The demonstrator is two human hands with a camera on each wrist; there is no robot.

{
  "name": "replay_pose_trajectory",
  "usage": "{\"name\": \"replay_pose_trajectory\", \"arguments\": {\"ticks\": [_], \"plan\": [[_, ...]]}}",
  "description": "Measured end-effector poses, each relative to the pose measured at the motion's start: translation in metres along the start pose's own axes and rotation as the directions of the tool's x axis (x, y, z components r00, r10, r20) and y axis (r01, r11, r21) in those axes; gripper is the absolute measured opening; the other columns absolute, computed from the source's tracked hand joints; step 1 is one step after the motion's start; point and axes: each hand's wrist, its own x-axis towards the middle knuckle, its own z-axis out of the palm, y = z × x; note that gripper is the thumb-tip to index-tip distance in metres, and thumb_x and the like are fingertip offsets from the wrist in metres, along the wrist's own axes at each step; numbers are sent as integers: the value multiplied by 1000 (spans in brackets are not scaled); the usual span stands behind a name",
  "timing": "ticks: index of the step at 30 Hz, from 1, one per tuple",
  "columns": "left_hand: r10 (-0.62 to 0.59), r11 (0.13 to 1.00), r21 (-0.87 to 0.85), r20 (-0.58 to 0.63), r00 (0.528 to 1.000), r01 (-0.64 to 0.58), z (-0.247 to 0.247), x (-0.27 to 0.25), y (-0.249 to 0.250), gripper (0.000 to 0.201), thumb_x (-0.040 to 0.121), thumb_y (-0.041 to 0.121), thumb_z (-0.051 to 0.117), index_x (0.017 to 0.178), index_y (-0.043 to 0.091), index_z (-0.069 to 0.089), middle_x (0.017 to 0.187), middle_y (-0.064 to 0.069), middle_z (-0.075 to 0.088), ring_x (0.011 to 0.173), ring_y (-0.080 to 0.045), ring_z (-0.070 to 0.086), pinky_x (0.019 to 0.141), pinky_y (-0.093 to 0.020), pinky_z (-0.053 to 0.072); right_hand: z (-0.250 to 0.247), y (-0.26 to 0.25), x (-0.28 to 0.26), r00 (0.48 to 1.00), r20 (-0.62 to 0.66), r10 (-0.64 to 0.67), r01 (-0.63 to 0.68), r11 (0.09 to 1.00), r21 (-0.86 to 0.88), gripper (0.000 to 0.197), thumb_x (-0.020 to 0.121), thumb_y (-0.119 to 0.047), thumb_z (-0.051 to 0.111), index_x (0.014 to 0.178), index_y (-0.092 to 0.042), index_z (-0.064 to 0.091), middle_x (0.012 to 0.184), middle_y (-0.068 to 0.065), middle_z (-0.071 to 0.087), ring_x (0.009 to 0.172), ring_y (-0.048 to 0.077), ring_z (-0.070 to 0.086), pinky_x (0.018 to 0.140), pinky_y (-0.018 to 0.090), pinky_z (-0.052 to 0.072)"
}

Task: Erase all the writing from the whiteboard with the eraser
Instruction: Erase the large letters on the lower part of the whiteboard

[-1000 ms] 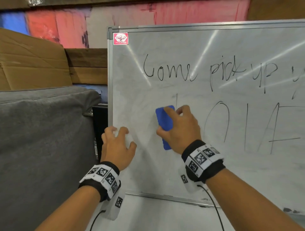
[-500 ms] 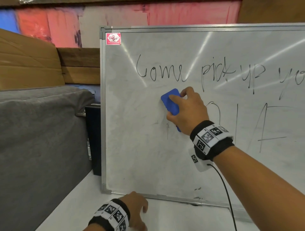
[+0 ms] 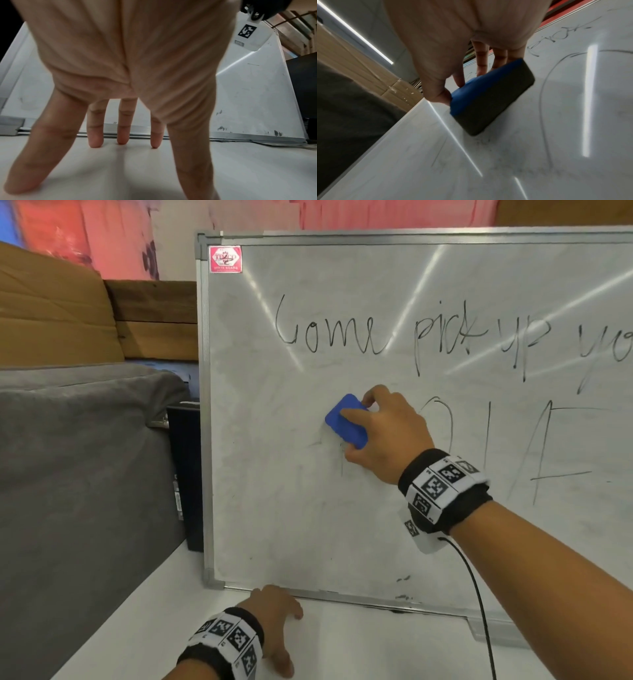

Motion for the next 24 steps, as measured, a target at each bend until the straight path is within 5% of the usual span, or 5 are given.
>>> {"name": "replay_pose_trajectory", "arguments": {"ticks": [4, 11, 16, 21, 24], "plan": [[-33, 999, -10, -5, 999, 33, -2, -1, 2, 89, 60, 50, 91, 138, 44, 48, 149, 5, 33, 139, -22, 34, 113, -45, 38, -6, 6, 7, 991, -92, 101, -99, 995, 26, 53, 79, -46, 70, 127, -27, 59, 123, 4, 44, 103, 25, 47, 69, 32, 43], [-51, 999, -2, -34, 998, 50, -5, -2, 5, 87, 57, 47, 94, 133, 41, 52, 143, 5, 37, 131, -21, 44, 109, -38, 43, 10, 1, -16, 1000, -7, 23, -22, 999, 33, 51, 79, -42, 71, 126, -27, 62, 122, 5, 45, 100, 27, 48, 66, 33, 45], [-56, 998, 6, -40, 998, 56, -5, -2, 8, 88, 56, 47, 94, 133, 41, 52, 143, 5, 38, 129, -20, 48, 106, -36, 46, -4, 9, 0, 984, -116, 137, -128, 989, 79, 52, 79, -44, 71, 126, -25, 60, 125, 7, 44, 104, 28, 48, 71, 35, 47], [-54, 998, 7, -42, 998, 55, -5, 0, 7, 88, 56, 46, 94, 133, 40, 53, 143, 5, 39, 128, -20, 49, 105, -36, 47, 10, -1, -20, 1000, 13, -17, 17, 1000, 3, 50, 78, -41, 71, 125, -24, 61, 122, 8, 46, 98, 30, 49, 68, 39, 53], [-53, 999, -3, -47, 997, 53, -4, 0, 7, 87, 55, 47, 94, 132, 40, 53, 142, 5, 39, 127, -20, 49, 105, -37, 47, 0, 8, -12, 997, -41, 64, -63, 998, 25, 52, 77, -43, 73, 125, -25, 61, 121, 7, 46, 99, 29, 49, 72, 38, 51]]}}
